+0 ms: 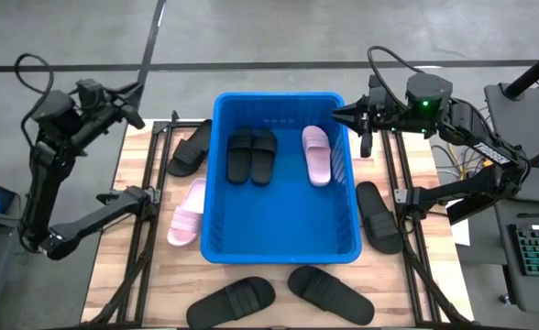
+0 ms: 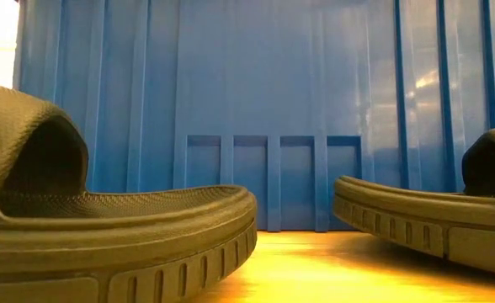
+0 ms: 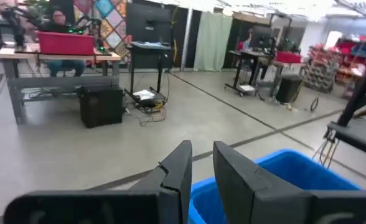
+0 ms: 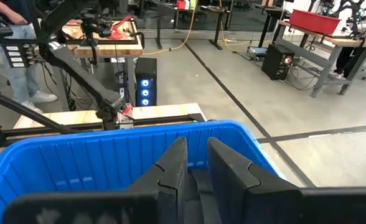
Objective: Pick and place slides into bin
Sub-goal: Put the pink slide into the blue bin
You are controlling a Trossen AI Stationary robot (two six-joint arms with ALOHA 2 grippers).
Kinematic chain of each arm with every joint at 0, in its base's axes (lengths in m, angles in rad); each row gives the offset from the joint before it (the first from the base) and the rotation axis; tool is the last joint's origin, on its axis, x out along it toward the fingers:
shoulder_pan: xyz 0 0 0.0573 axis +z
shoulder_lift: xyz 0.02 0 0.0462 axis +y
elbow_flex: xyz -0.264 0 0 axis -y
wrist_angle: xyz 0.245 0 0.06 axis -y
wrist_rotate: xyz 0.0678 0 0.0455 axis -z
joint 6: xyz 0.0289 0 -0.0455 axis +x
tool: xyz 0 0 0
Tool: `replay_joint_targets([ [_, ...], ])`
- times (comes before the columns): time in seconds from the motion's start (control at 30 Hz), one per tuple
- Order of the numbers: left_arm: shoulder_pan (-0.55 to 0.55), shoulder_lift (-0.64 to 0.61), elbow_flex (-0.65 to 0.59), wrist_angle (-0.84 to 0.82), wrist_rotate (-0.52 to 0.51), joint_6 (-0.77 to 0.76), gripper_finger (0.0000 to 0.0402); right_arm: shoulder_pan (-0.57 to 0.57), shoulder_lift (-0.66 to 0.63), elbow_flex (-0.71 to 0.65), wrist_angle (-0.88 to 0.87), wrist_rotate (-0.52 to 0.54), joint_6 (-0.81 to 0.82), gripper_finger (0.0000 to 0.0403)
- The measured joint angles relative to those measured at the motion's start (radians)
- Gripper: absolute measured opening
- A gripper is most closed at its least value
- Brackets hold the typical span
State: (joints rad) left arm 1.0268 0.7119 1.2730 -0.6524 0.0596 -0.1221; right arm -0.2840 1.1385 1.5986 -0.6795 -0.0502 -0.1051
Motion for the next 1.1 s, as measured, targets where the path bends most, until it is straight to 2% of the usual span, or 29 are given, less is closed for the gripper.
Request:
replay_joint_targets([
  [0.13,-0.043,0.053,-0.002,0.056,-0.002,0.028,0.0051,0.0,0.001,0.0,0.007,0.0,-0.005,0.0054],
  [0.3,-0.152,0.159,-0.003,0.146,-0.21,0.074,0.0051,0.0,0.002,0.0,0.018,0.04,-0.026,0.0054],
  [0.43,-0.263,0.223,-0.001,0.168,-0.245,0.148,0.0051,-0.001,0.002,0.0,0.02,0.055,-0.021,0.0054],
  [0.57,-0.372,0.227,0.001,0.082,-0.24,0.182,0.0051,-0.001,-0.003,0.0,0.018,0.054,-0.015,0.0054],
  [0.7,-0.419,0.171,0.002,-0.122,-0.243,0.145,0.0051,0.0,-0.006,0.0,0.009,0.054,-0.008,0.0054],
  [0.77,-0.425,0.139,0.001,-0.231,-0.178,0.075,0.0051,0.0,-0.007,0.0,-0.001,0.055,-0.008,0.0054],
  [0.87,-0.426,0.09,-0.006,-0.34,0.025,-0.015,0.0051,0.0,-0.007,0.0,-0.006,0.054,-0.013,0.0054],
  [0.93,-0.427,0.069,-0.022,-0.416,0.124,-0.045,0.0051,0.0,-0.006,0.0,-0.006,0.054,-0.028,0.0054],
  [1.1,-0.426,0.065,-0.077,-0.585,0.15,-0.131,0.0051,0.0,-0.006,0.0,-0.007,0.053,-0.064,0.0054],
])
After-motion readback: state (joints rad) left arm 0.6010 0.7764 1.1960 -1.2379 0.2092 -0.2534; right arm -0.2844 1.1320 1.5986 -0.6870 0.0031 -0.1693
